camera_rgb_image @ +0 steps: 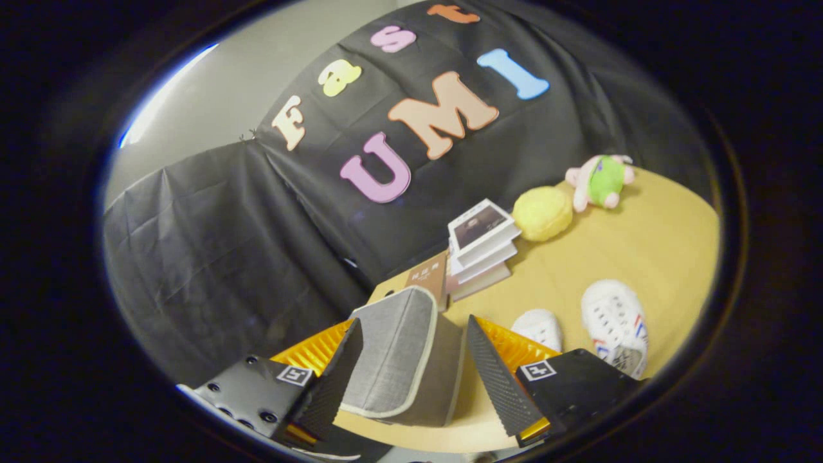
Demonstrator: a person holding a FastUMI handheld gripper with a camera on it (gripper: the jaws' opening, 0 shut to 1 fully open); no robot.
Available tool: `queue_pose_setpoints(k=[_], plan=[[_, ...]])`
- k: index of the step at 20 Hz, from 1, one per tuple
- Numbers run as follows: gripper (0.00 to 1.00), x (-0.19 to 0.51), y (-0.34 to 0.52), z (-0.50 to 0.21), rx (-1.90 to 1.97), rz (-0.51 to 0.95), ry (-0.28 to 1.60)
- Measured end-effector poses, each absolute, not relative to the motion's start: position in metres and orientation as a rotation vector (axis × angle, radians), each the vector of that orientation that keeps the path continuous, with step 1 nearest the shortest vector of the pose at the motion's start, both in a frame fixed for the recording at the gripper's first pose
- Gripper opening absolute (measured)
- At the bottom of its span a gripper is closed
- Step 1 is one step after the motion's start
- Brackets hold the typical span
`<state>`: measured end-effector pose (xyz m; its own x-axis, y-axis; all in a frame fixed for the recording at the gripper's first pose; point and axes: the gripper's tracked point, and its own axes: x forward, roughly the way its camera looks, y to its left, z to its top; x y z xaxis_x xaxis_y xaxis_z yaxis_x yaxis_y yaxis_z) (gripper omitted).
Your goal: Open the storage box then place both shoes into the box .Put the left shoe in first, then the right shoe, with the right side of both shoes facing outward in a uniform manner.
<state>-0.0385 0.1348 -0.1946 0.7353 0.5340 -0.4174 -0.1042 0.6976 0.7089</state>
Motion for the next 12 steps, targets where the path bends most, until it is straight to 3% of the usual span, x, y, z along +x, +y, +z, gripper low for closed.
queue_pose_setpoints(k=[12], plan=[[0.99, -0.077, 0.188, -0.258, 0.997, 0.449, 0.972]])
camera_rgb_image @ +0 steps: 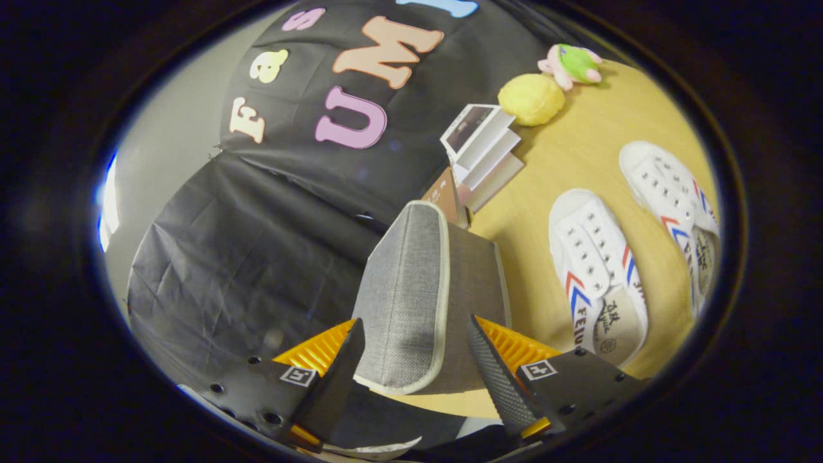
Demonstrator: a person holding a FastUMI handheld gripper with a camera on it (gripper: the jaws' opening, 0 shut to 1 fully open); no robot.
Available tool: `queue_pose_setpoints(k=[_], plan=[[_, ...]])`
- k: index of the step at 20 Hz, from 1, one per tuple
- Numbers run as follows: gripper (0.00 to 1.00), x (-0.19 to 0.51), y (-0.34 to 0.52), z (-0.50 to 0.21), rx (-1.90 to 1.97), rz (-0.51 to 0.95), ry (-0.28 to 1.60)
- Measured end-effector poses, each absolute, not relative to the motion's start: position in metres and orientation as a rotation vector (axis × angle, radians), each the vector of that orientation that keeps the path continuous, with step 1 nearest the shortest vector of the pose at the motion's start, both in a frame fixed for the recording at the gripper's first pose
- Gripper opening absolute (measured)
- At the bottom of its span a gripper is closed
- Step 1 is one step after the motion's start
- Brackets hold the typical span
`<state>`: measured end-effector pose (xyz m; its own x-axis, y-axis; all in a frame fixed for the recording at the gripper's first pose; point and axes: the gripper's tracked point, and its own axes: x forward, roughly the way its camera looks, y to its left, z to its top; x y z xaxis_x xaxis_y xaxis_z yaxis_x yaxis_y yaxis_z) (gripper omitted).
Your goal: Open the storage box then place both shoes into the box .Put the left shoe in first, then the right shoe, with the right side of both shoes facing outward in a uniform manner.
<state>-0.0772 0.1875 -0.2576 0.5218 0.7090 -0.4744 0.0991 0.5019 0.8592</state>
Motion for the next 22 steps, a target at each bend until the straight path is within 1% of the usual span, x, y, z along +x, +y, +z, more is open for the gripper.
queue_pose_setpoints(k=[7, 8, 10, 14, 15, 18, 20, 22], plan=[[0.88, -0.093, 0.209, -0.275, 1.063, 0.496, 1.083], [0.88, -0.09, 0.211, -0.27, 1.097, 0.505, 1.077], [0.61, -0.087, 0.213, -0.273, 1.101, 0.504, 1.092], [0.41, -0.087, 0.212, -0.272, 1.071, 0.518, 1.118], [0.36, -0.086, 0.221, -0.269, 1.095, 0.527, 1.095], [0.21, -0.08, 0.199, -0.257, 1.077, 0.503, 1.056], [0.08, -0.083, 0.206, -0.255, 1.06, 0.531, 1.07], [0.06, -0.075, 0.217, -0.258, 1.055, 0.533, 1.067]])
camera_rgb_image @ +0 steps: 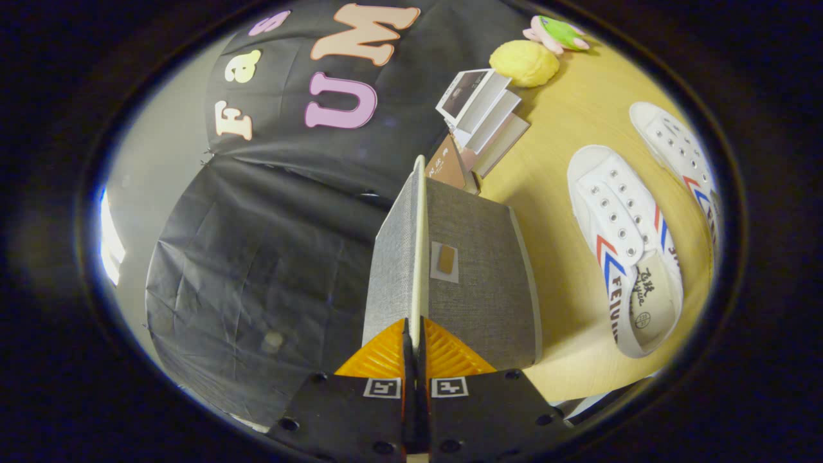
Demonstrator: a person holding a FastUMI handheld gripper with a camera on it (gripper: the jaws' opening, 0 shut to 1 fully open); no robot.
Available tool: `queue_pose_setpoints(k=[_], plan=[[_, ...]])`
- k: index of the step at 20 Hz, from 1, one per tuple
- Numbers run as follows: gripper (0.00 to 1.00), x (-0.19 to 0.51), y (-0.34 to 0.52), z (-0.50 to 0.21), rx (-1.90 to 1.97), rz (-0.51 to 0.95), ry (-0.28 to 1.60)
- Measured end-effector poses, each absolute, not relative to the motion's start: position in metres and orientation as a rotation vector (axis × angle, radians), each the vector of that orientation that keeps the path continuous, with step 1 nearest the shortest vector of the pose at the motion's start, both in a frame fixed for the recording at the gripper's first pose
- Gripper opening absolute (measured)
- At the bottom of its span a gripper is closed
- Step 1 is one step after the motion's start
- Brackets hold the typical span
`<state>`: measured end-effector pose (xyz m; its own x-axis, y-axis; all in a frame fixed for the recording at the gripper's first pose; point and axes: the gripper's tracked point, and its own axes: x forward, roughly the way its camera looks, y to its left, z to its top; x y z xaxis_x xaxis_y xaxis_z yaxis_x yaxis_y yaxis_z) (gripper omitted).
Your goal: Open the storage box then place both shoes into the box .Put the left shoe in first, then the right shoe, with the right side of both shoes facing outward in a uniform manner.
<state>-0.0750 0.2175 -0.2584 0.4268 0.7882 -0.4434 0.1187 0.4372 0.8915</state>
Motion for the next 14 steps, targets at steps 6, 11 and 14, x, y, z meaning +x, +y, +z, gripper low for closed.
queue_pose_setpoints(k=[6, 11, 14], plan=[[0.03, -0.065, 0.215, -0.206, 1.038, 0.607, 1.017], [0.06, -0.055, 0.235, -0.169, 0.95, 0.684, 0.955], [0.06, -0.053, 0.254, -0.144, 0.94, 0.733, 0.93]])
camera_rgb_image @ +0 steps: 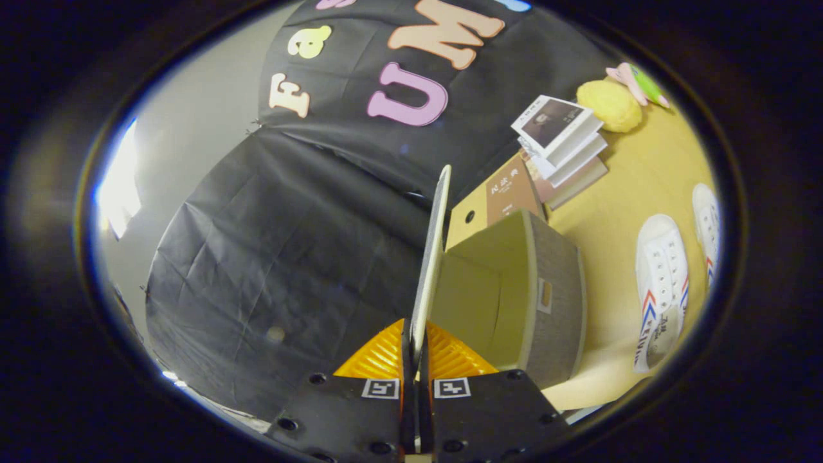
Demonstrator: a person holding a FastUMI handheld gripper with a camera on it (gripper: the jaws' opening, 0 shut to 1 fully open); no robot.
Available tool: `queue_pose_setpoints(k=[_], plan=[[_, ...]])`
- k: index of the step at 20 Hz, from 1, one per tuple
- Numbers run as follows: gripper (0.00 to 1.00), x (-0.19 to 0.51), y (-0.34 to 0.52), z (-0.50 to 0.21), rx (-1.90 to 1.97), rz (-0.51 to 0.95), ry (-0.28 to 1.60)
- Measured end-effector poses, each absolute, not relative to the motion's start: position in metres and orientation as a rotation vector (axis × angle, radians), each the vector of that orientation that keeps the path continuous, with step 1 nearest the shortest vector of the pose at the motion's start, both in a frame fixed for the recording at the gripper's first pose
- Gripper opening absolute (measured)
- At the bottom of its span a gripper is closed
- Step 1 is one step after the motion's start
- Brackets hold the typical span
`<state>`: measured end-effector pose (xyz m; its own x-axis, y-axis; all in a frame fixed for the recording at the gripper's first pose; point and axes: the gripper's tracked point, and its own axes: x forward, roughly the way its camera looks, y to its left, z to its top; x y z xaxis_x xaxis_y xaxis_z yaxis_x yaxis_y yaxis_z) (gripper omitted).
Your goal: Open the storage box then place both shoes into the box .Put the left shoe in first, then the right shoe, with the right side of both shoes facing outward in a uniform manner.
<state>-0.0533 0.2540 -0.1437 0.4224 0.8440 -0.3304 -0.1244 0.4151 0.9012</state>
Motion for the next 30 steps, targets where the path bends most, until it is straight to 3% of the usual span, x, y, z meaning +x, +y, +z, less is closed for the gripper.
queue_pose_setpoints(k=[11, 22, 30], plan=[[0.06, -0.049, 0.342, -0.078, 0.887, 0.895, 0.869], [0.37, -0.076, 0.421, -0.071, 0.693, 1.01, 0.841], [0.79, -0.07, 0.409, -0.076, 0.609, 0.974, 0.788]])
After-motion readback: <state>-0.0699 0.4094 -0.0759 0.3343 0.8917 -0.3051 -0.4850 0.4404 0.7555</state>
